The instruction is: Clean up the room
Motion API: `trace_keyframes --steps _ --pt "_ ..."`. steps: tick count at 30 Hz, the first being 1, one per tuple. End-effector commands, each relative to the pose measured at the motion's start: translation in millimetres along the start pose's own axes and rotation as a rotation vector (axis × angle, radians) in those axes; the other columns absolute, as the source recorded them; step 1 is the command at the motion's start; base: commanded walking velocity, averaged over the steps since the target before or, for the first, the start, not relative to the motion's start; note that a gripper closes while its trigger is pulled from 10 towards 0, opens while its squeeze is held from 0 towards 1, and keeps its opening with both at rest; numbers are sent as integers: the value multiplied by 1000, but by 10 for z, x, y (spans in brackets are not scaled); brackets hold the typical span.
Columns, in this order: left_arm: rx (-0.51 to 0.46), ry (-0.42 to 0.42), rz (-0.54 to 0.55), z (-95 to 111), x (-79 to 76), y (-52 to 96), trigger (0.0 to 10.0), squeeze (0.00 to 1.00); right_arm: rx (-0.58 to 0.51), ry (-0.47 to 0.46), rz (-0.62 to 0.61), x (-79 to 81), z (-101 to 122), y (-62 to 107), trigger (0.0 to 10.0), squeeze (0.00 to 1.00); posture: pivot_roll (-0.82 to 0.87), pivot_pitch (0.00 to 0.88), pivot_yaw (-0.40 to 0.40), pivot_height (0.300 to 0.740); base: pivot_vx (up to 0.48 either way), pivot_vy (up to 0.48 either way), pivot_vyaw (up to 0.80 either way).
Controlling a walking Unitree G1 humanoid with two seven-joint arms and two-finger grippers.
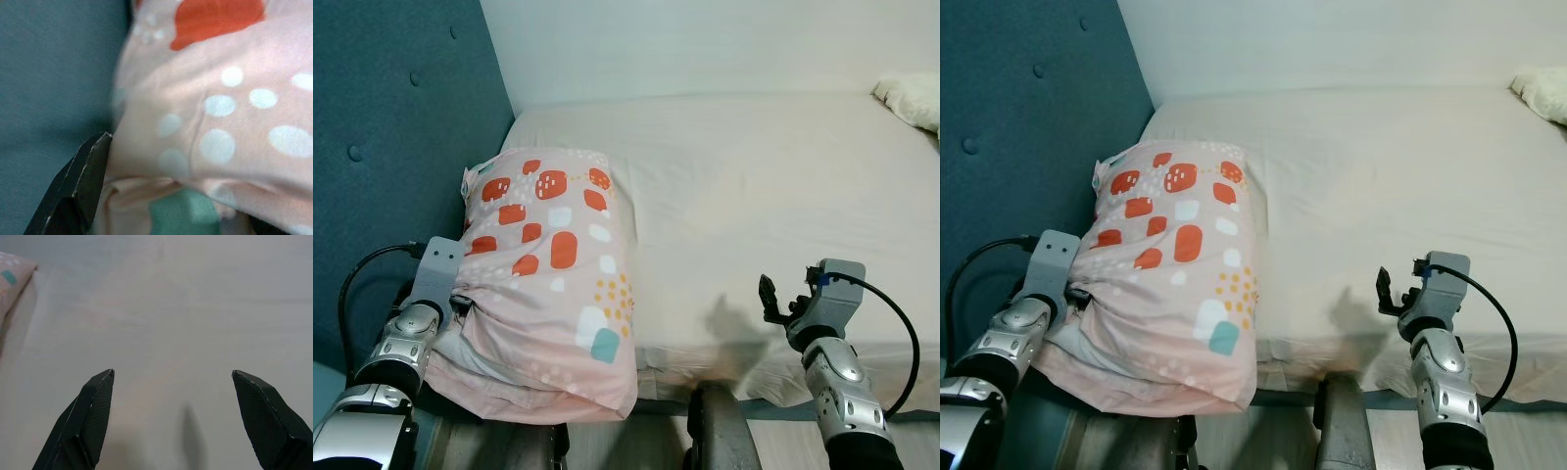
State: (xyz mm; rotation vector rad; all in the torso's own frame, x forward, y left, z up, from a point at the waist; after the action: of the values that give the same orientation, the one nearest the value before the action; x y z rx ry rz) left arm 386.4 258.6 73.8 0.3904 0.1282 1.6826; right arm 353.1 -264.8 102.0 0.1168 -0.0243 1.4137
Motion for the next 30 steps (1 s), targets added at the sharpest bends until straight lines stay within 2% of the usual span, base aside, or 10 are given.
trace_keyframes --steps 1,2,3,4,6,9,10,19,25,30 --pt "20 25 -57 -153 -165 38 10000 631 16 -8 -3 5 -75 23 10000 0 -66 213 24 596 0 0 0" --pt "20 25 -57 -153 -165 38 10000 631 16 -8 -3 5 -75 23 10000 0 -66 213 24 596 0 0 0" --pt "51 4 -49 -250 -169 58 10000 47 16 -8 -2 7 -77 25 10000 0 -66 213 24 596 0 0 0" --pt "108 -30 10 -381 -55 87 10000 0 17 -7 -2 5 -80 29 10000 0 -69 215 24 596 0 0 0" --pt "189 -68 110 -542 170 143 10000 0 18 -6 -3 -6 -81 33 10000 0 -69 215 24 596 0 0 0" --pt "215 -77 141 -589 251 165 10000 0 18 -6 -4 -13 -81 34 10000 0 -69 215 24 596 0 0 0" --pt "279 -126 228 -705 555 258 10000 0 15 -5 -9 -40 -65 24 10000 0 -66 216 23 596 0 0 0" --pt "332 -251 475 -778 1367 572 10000 0 -23 -39 24 16 29 -28 10000 0 -46 211 14 596 0 0 0" --pt "328 -171 576 -870 1539 714 10000 0 -30 -65 93 195 39 -56 10000 0 -35 202 8 596 0 0 0" --pt "385 -142 393 -1184 1243 732 10000 0 -48 -94 133 287 92 -93 10000 0 -32 193 4 596 0 0 0"
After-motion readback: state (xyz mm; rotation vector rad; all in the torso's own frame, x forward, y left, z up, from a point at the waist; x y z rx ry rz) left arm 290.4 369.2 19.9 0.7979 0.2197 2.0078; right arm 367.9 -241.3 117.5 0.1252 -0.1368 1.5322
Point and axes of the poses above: a point about 5 cm out from each wrist's last joint towards the gripper, its own y axis pointing back from the gripper into the wrist, its own z axis along the axis of the wrist's last joint, x = y × z, the point moved 4 cm from there along -y, pointing out of the wrist towards the gripper, and after that the axes turned 1 degree about -y, right-handed, at the moved point
